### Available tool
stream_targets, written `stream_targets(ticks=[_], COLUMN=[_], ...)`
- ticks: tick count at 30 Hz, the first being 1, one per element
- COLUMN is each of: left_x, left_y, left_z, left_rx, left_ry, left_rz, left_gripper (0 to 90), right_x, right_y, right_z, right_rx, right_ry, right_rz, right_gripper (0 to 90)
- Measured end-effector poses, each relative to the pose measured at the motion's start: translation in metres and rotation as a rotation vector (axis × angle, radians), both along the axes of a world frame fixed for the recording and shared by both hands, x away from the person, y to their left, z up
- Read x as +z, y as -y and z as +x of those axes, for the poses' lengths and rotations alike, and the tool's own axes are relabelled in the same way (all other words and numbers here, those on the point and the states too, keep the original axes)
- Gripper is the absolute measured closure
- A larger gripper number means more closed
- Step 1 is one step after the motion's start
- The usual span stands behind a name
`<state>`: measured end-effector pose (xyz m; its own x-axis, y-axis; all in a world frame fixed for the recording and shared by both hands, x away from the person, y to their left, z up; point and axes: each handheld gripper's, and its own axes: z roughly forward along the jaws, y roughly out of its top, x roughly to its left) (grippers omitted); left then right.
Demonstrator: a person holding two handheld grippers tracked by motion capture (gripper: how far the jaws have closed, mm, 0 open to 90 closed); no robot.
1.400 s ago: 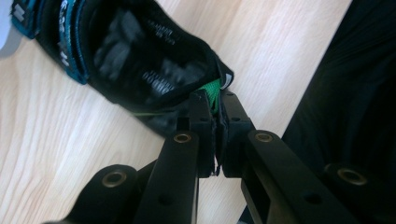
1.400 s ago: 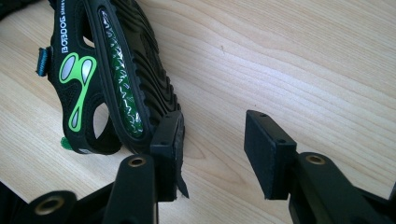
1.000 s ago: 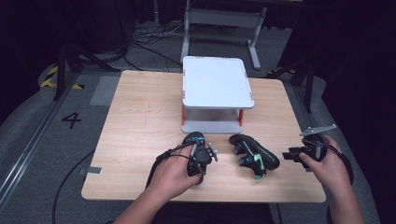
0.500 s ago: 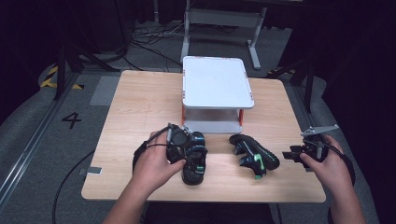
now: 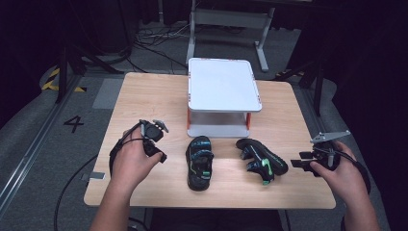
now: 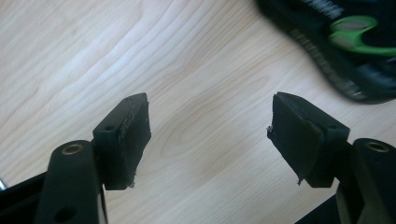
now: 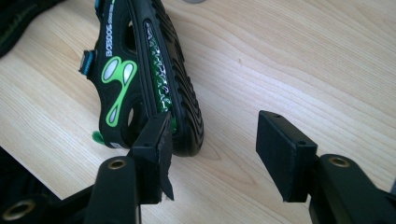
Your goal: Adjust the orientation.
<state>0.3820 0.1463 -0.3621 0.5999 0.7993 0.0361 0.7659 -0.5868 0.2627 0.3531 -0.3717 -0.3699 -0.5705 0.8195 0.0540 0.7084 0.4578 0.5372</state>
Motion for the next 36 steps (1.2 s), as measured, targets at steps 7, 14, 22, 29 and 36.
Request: stream_targets(ticks=[7, 14, 22, 29, 36], left_x=[-0.009, -0.020, -0.019, -0.019, -0.017], left_y=[-0.013, -0.016, -0.014, -0.013, -0.011], left_z=[0.004, 0.007, 0.006, 0.003, 0.003], left_rx=[0.056, 0.060, 0.051, 0.043, 0.018], left_ry=[-0.058, -0.103, -0.088, -0.086, -0.059], left_rz=[0.046, 0.071, 0.065, 0.047, 0.046], left_gripper=[29.1, 29.4, 30.8, 31.1, 31.4], right_x=[-0.004, -0.013, -0.027, -0.048, -0.044], right_y=[-0.003, -0.014, -0.033, -0.051, -0.051], right_z=[0.000, 0.001, 0.008, 0.018, 0.018], right_rx=[0.005, 0.080, 0.154, 0.209, 0.167], right_ry=[-0.051, -0.087, -0.077, -0.078, -0.051], right_rz=[-0.049, -0.102, -0.128, -0.178, -0.161], right_gripper=[45.5, 40.6, 40.7, 48.9, 58.8])
